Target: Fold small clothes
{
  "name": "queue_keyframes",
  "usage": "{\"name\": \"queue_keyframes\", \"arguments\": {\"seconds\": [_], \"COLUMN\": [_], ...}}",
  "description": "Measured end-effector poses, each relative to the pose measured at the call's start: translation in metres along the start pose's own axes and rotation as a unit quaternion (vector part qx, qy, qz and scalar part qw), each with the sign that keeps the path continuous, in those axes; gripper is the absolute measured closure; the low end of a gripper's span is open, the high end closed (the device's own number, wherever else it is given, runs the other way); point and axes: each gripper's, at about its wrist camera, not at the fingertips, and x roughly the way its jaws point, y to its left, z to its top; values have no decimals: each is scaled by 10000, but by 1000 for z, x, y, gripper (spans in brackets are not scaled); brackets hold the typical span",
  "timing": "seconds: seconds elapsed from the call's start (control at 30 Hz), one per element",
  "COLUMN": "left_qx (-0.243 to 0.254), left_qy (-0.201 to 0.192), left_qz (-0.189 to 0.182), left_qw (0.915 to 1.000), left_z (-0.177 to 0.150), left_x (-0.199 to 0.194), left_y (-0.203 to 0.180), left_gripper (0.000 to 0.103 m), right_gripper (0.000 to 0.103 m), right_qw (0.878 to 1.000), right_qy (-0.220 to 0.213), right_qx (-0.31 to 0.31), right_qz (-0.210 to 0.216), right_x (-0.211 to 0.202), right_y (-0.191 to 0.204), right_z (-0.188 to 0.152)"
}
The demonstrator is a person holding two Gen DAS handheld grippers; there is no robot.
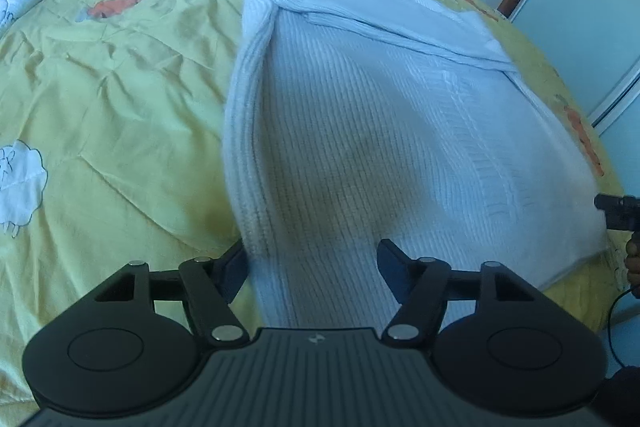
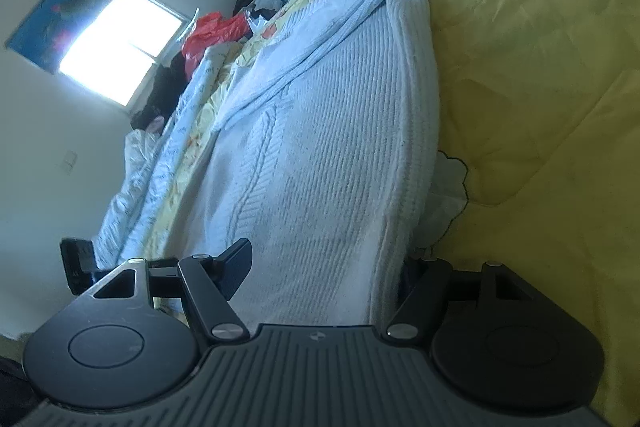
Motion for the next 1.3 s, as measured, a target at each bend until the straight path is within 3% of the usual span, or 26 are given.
{"name": "queue_keyframes", "arguments": {"seconds": [0.03,0.07,0.1,0.17,0.33,0.5,0.6,0.73,0.83,0.93,1.0,1.03,1.1,1.17,1.23,1.3], "left_qx": [0,11,-28,-246,-158,-247,-272,-177,-175,-502,-966,-1240,-1678,-1953,-1969,-1634], "left_qy": [-13,-13,22,80,-24,-656,-992,-1384,-1547,-1546,-1308,-1191,-1127,-1230,-1469,-1670], "left_qz": [43,141,230,71,-117,-622,-785,-721,-547,-286,-91,-156,-416,-618,-759,-672], "left_qw": [10000,9999,9997,9996,9998,9956,9916,9876,9863,9863,9866,9850,9785,9710,9664,9700], "left_z": [0,0,1,3,15,59,99,170,224,273,296,303,310,309,304,299], "left_x": [0,-1,-1,-3,-18,-39,-38,-13,16,63,99,113,130,128,119,108], "left_y": [0,0,3,11,7,9,12,15,19,34,52,61,74,82,86,76], "left_gripper": [49,77,84,92,93,93,94,94,94,94,93,93,89,88,88,87], "right_gripper": [46,73,90,91,91,91,91,91,91,91,89,84,61,27,20,20], "right_qw": [9999,9997,9995,9993,9983,9945,9891,9790,9747,9755,9748,9742,9708,9702,9722,9766], "right_qy": [7,79,163,173,-141,-562,-867,-1305,-1546,-1650,-1581,-1481,-1355,-1478,-1681,-1786], "right_qx": [115,222,268,334,398,127,83,158,336,791,1263,1500,1911,1820,1485,1067], "right_qz": [44,7,-75,-91,396,876,1191,1559,1578,1225,935,806,525,608,674,550], "right_x": [1,4,7,8,-6,-15,-11,8,35,77,105,119,136,135,122,106], "right_y": [-2,-5,-8,-12,0,26,31,25,12,-12,-39,-53,-68,-66,-55,-43], "right_z": [1,1,-1,-3,4,38,77,147,207,261,286,295,305,307,303,298]}}
